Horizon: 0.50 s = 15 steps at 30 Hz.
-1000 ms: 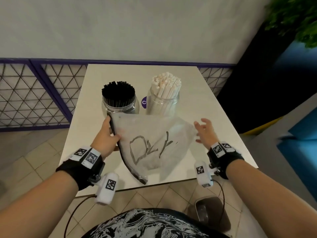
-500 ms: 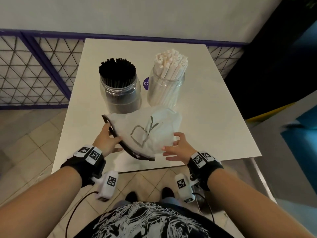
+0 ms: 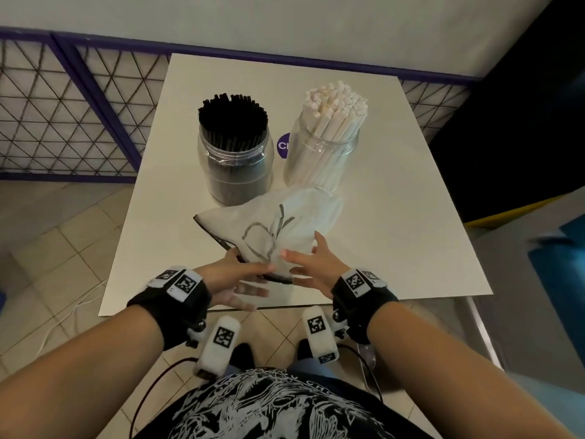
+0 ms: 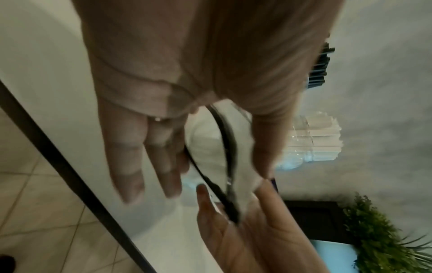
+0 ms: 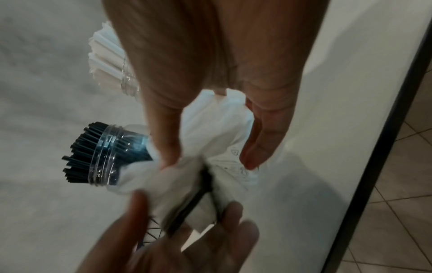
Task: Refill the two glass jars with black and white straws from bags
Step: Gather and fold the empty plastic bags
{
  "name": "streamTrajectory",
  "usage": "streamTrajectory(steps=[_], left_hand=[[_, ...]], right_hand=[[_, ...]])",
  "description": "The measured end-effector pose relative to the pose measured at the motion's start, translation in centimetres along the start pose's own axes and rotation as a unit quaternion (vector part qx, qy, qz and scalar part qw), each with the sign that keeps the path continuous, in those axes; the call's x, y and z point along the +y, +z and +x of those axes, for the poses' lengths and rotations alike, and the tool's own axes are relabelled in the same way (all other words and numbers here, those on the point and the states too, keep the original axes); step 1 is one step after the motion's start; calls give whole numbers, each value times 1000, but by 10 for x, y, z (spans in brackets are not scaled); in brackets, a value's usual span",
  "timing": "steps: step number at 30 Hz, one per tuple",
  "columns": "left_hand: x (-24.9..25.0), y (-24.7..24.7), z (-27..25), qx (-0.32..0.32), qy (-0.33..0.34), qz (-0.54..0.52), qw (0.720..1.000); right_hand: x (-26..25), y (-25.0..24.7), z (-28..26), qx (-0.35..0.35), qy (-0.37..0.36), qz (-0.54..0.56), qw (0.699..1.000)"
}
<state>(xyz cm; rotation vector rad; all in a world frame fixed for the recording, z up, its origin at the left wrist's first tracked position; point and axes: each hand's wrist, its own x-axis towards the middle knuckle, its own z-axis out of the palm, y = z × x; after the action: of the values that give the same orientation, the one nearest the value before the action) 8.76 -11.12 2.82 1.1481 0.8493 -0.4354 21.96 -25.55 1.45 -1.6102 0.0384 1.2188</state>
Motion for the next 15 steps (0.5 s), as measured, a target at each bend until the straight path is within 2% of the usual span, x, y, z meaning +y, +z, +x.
streamTrajectory(steps=[4,6,9,12,15], left_hand=[[-1,9,21,32,31,-56,997],[-6,5,30,35,44,-86,995],[-7,-5,33,80,63,-94,990],[-5,-32,24,169,76,-33,982],[-8,-77,13,225,71,103,966]], right_hand=[[1,6,8,40,-25,56,997],[2,5,8,48,-33,55,997],[-1,-7,5,50,-29,14,998],[-4,-41,5,99,-33,-123,987],[-3,-82,1,173,-50,-224,958]])
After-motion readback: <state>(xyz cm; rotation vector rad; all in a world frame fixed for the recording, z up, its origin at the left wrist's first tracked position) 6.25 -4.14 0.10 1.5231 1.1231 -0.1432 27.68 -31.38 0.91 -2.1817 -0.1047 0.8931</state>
